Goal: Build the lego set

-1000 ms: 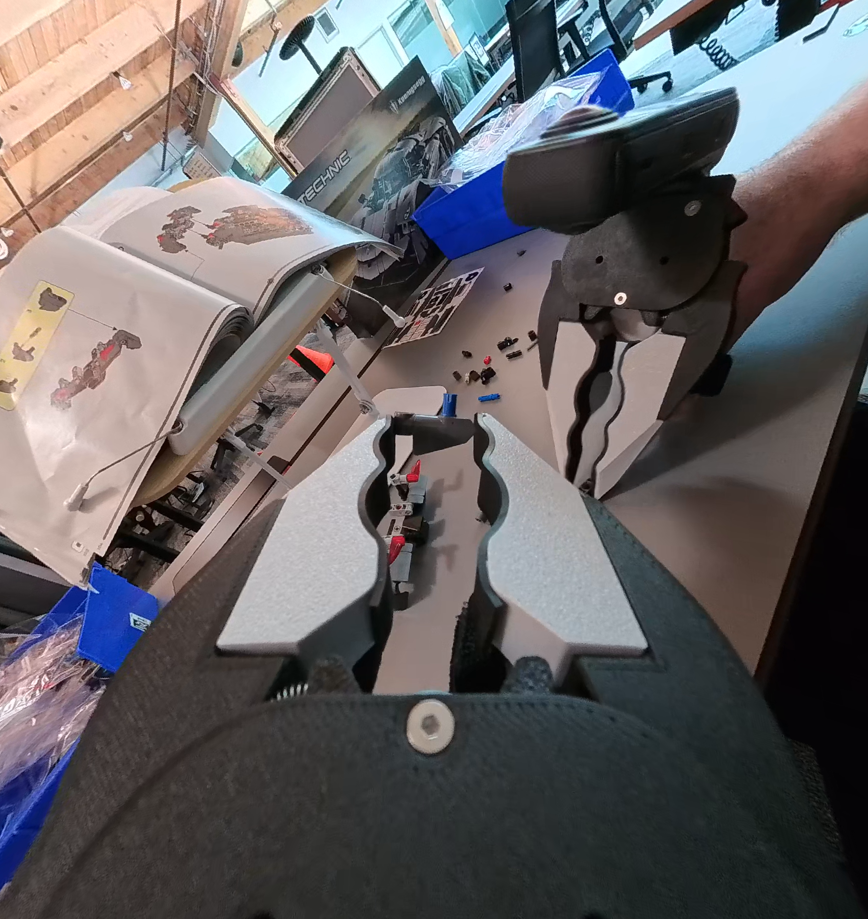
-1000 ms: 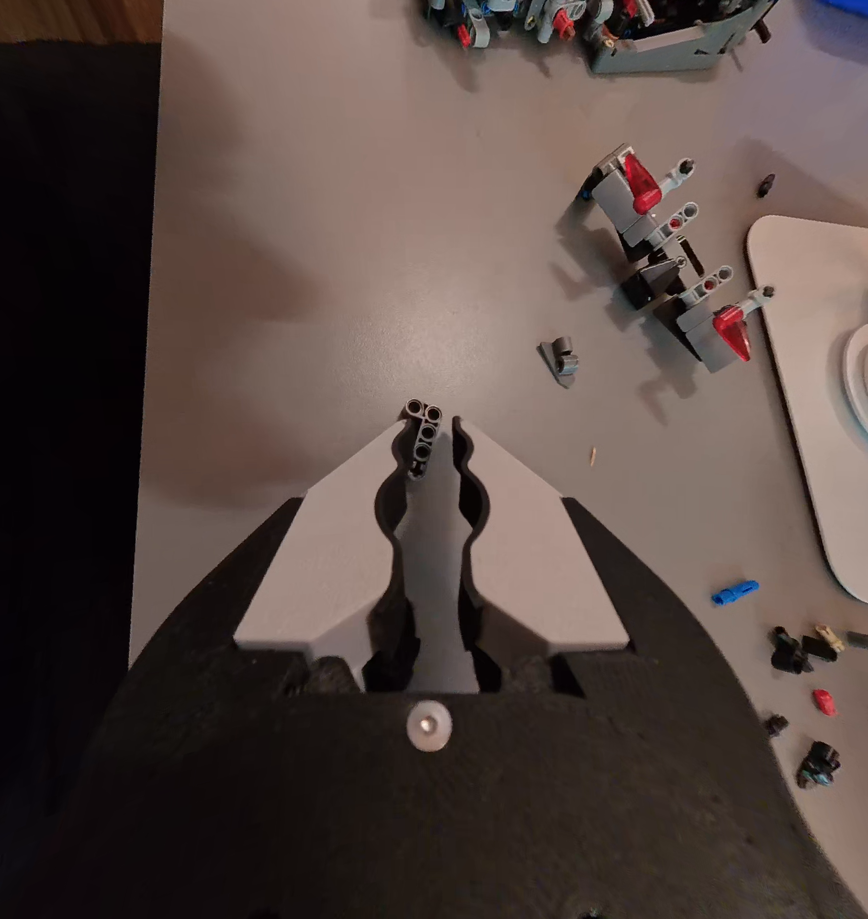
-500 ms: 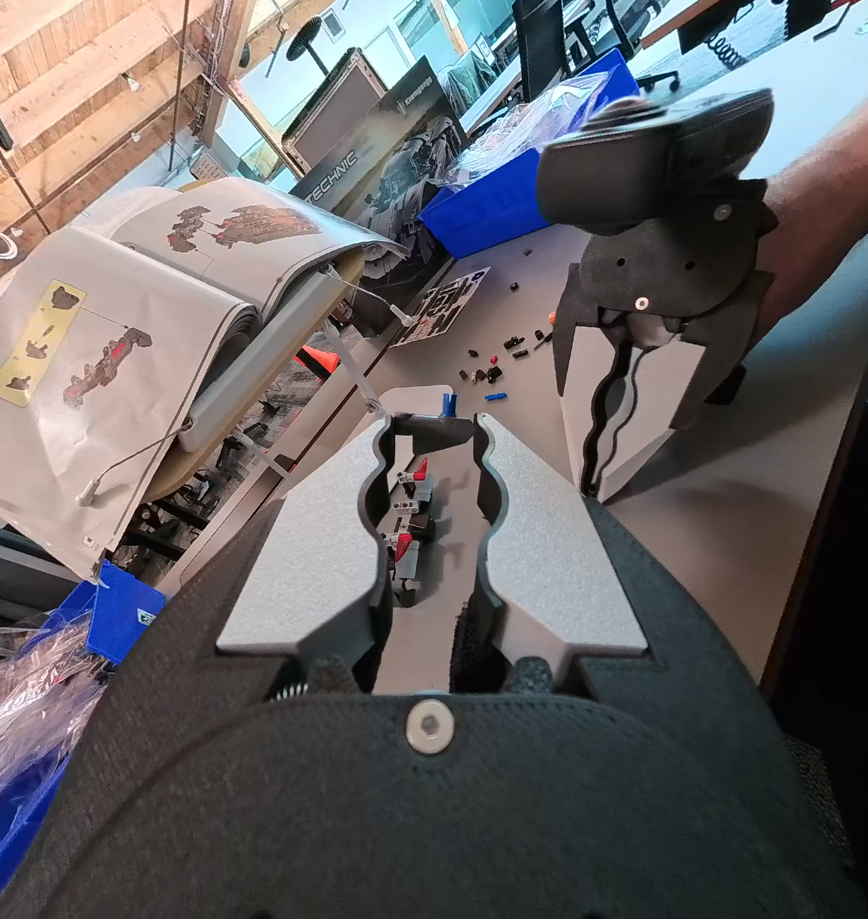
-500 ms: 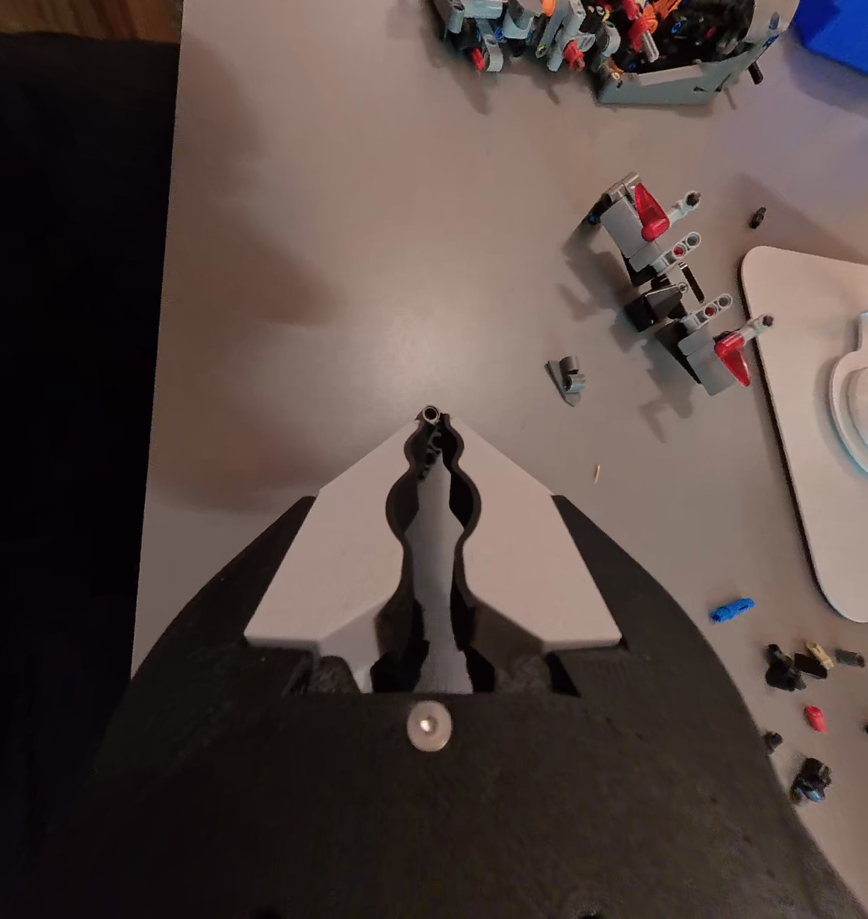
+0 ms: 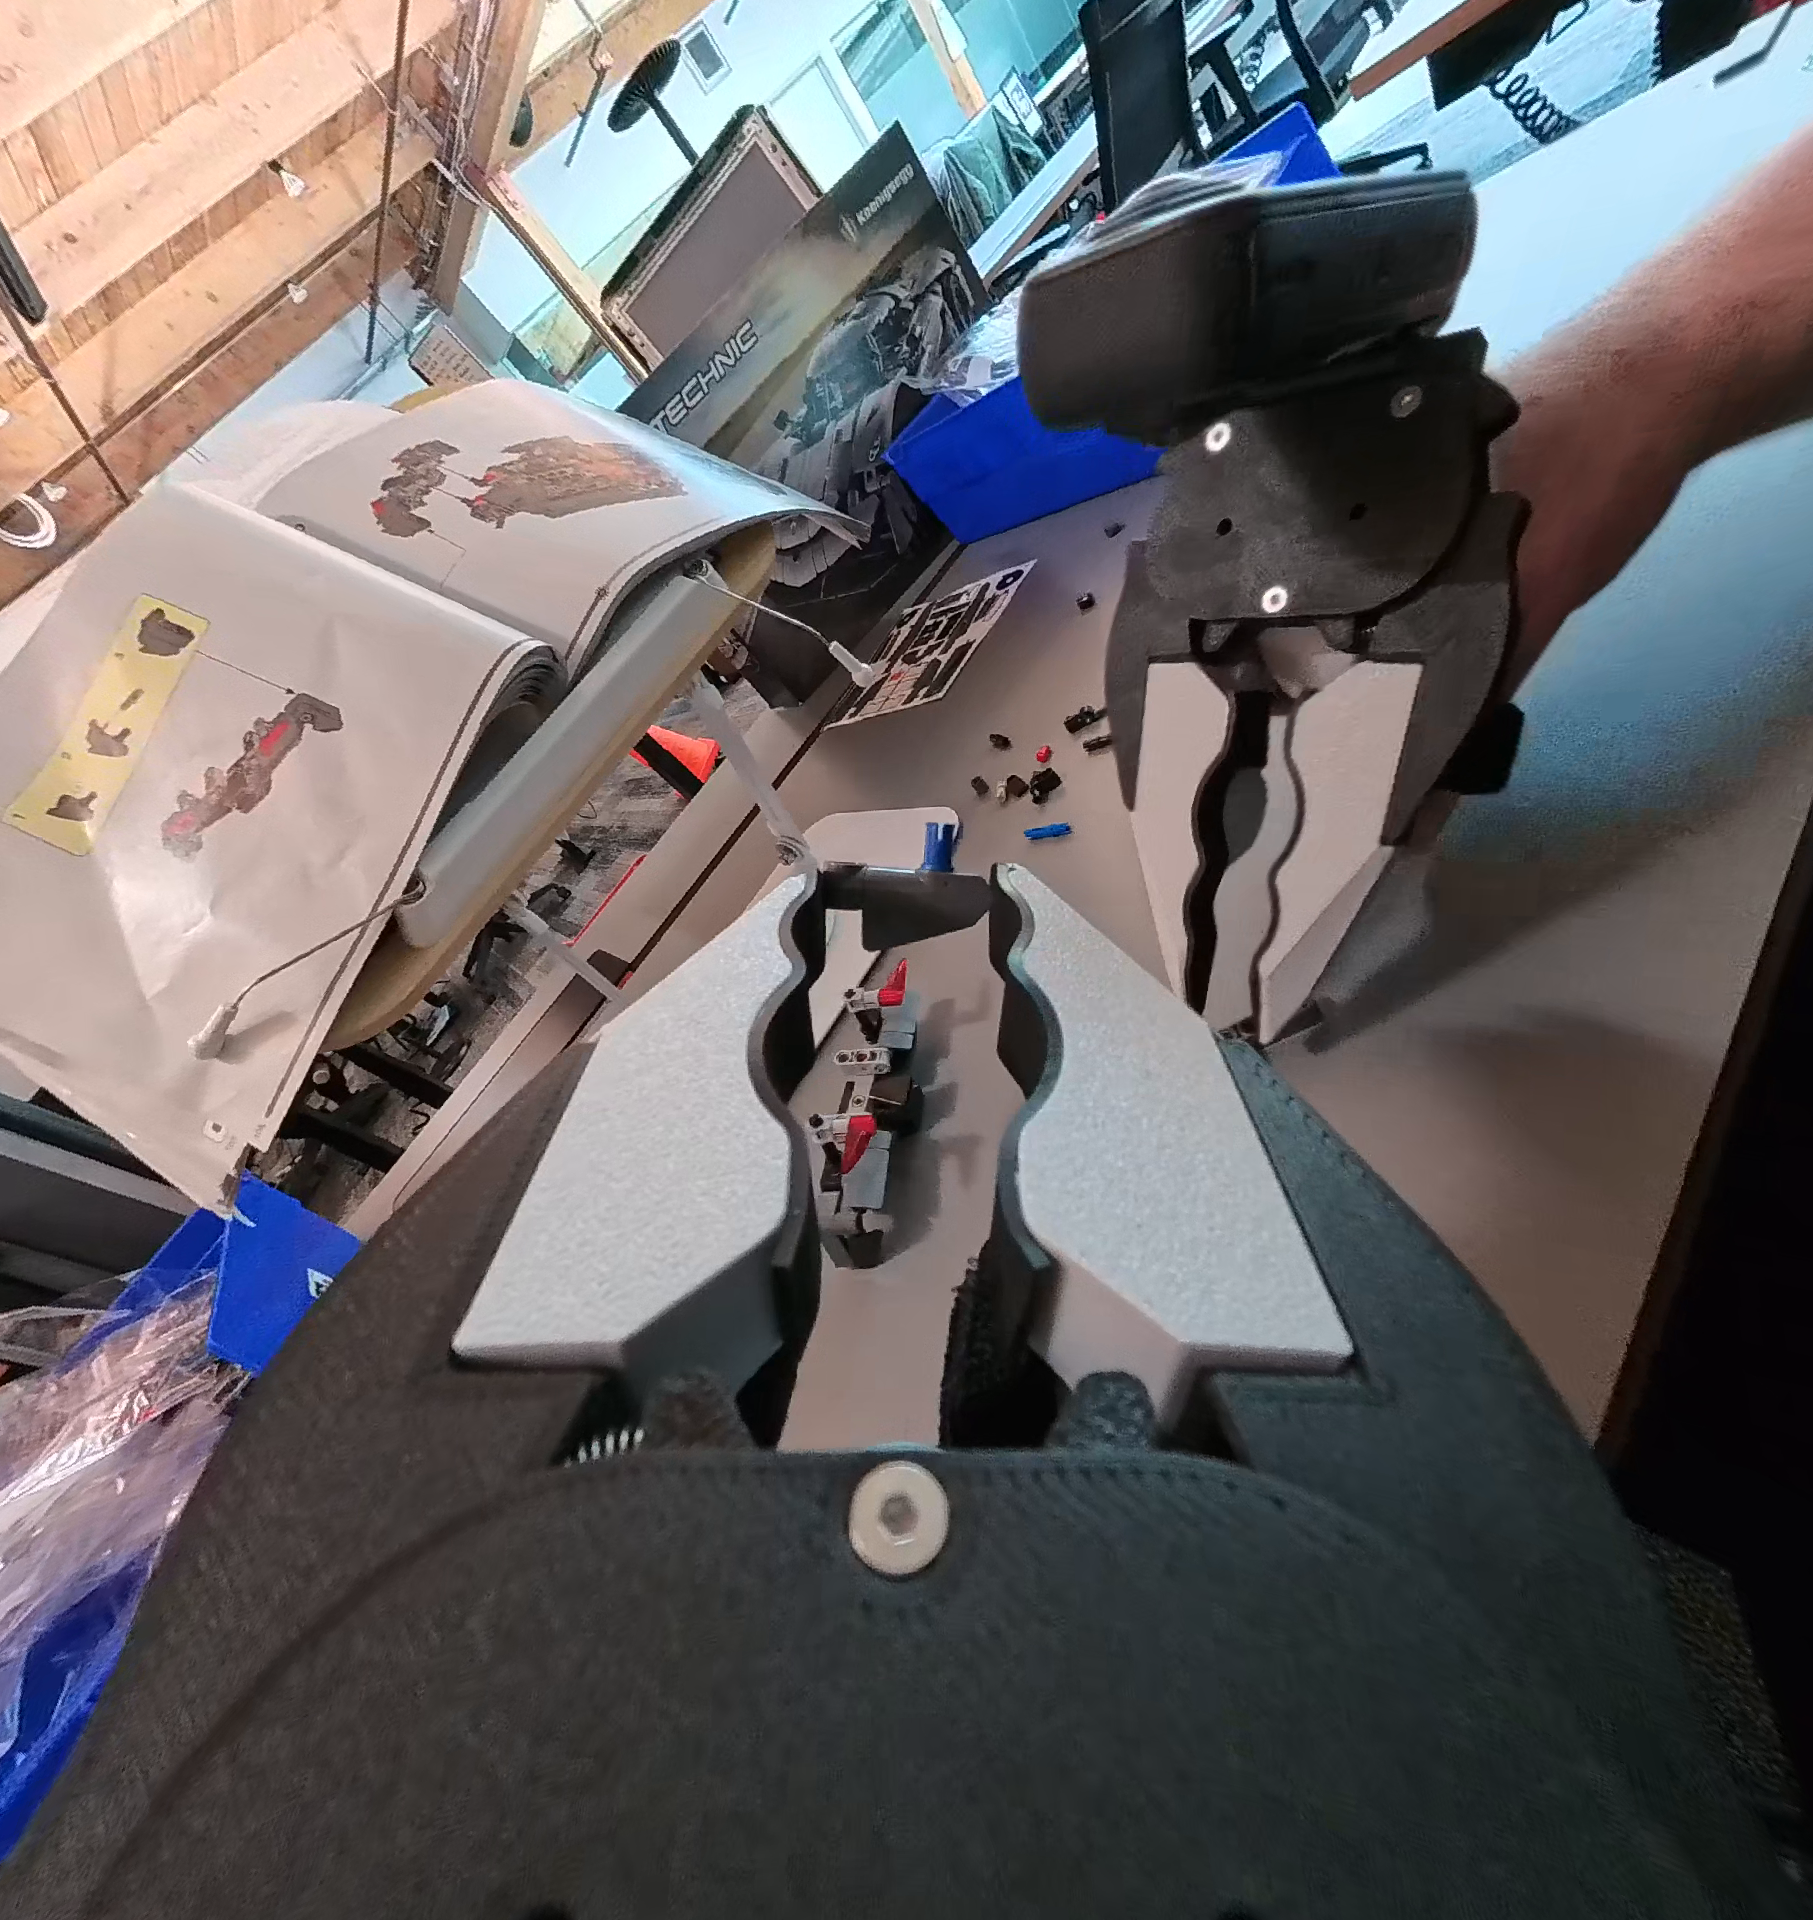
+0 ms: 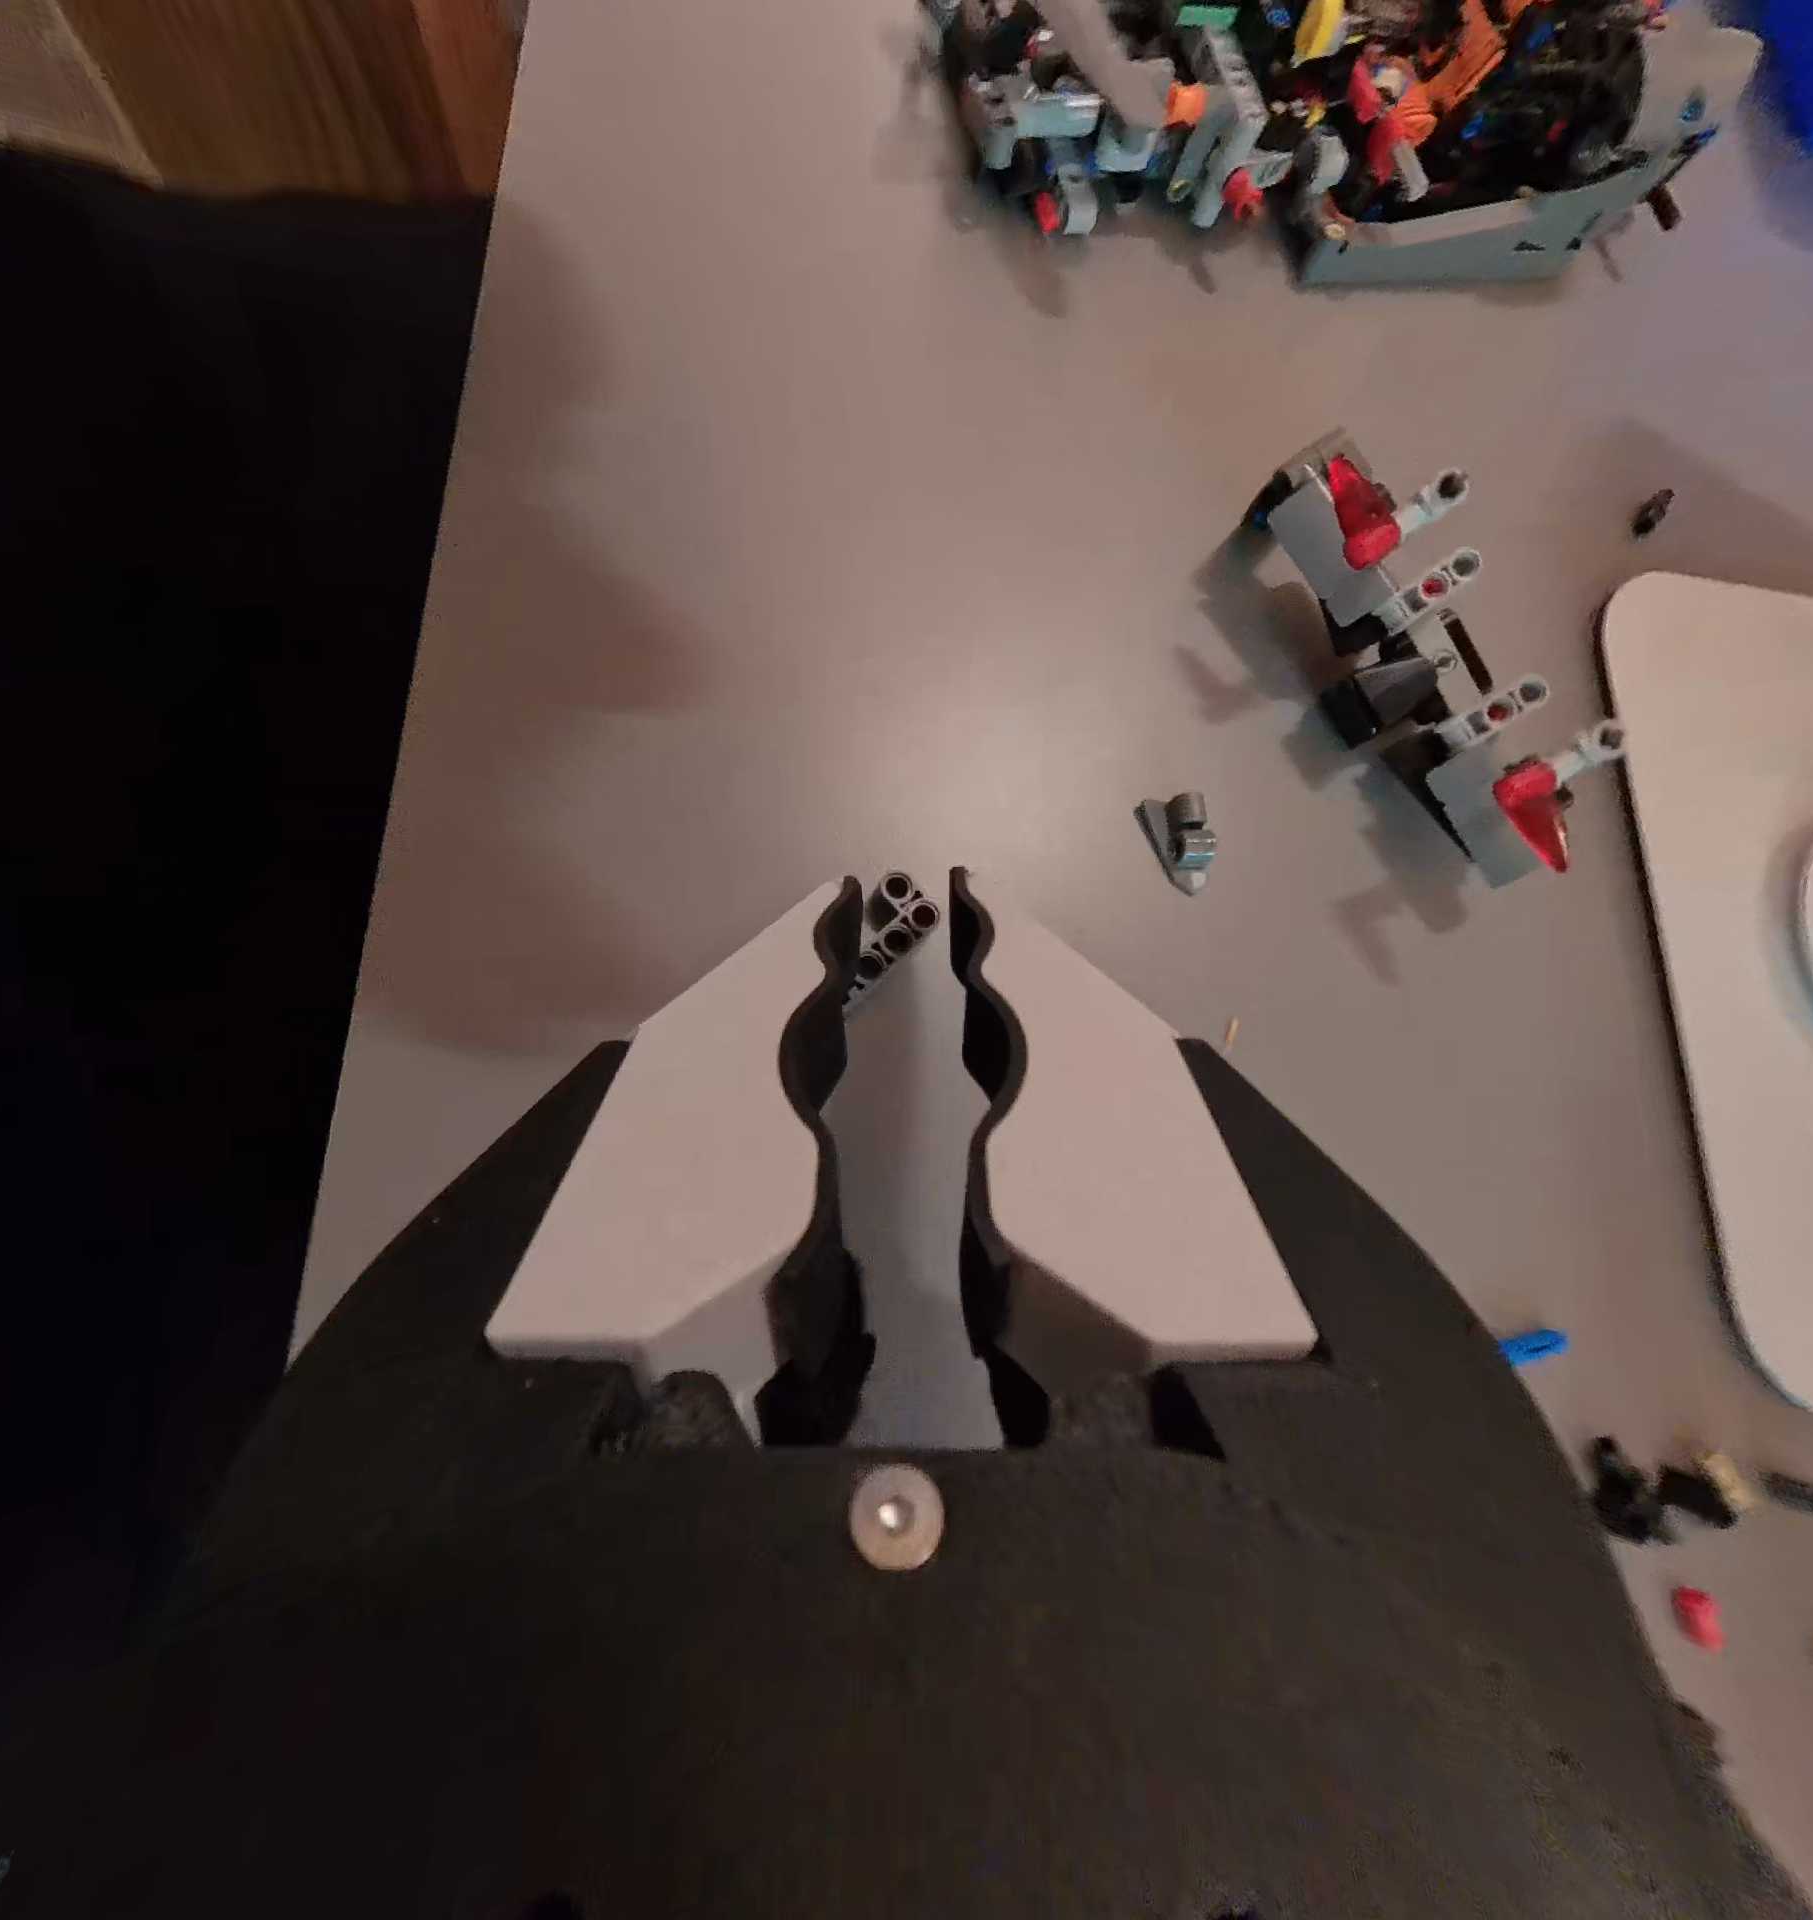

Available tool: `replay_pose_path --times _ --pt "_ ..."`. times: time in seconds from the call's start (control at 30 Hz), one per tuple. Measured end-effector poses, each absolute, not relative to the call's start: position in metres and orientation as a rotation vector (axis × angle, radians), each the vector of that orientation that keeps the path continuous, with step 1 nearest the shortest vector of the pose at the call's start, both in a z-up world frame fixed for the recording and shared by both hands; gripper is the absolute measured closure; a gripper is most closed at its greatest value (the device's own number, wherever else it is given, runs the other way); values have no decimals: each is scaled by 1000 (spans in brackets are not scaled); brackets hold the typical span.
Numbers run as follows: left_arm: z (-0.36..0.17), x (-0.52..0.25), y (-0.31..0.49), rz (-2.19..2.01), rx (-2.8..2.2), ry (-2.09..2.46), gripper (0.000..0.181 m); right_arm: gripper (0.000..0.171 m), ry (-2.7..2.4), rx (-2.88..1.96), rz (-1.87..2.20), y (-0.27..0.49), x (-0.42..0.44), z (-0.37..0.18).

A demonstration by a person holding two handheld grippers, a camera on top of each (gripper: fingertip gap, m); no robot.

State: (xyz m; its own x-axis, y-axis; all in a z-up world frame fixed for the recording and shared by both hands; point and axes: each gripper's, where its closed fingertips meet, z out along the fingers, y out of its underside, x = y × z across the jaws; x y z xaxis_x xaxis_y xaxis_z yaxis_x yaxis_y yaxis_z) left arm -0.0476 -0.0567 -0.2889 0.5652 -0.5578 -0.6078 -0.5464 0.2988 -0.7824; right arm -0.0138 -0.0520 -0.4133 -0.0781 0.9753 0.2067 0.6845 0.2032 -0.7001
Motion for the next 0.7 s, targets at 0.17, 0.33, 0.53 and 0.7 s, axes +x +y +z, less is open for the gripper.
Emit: replay_pose_path --times 0.17,0.33,0.53,0.7 --pt "-290 -46 -57 -6 -1341 1064 152 161 -2036 -1480 473 -51 -16 -423" --pt "-290 -47 -57 -6 -1346 1062 152 166 -2166 -1461 431 -51 -19 -428" --pt "-290 -48 -56 -8 -1348 1060 152 167 -2137 -1501 601 -54 -27 -416" --pt "-291 -51 -54 -36 -1367 1036 152 167 -1788 -1569 1062 -50 -36 -370"
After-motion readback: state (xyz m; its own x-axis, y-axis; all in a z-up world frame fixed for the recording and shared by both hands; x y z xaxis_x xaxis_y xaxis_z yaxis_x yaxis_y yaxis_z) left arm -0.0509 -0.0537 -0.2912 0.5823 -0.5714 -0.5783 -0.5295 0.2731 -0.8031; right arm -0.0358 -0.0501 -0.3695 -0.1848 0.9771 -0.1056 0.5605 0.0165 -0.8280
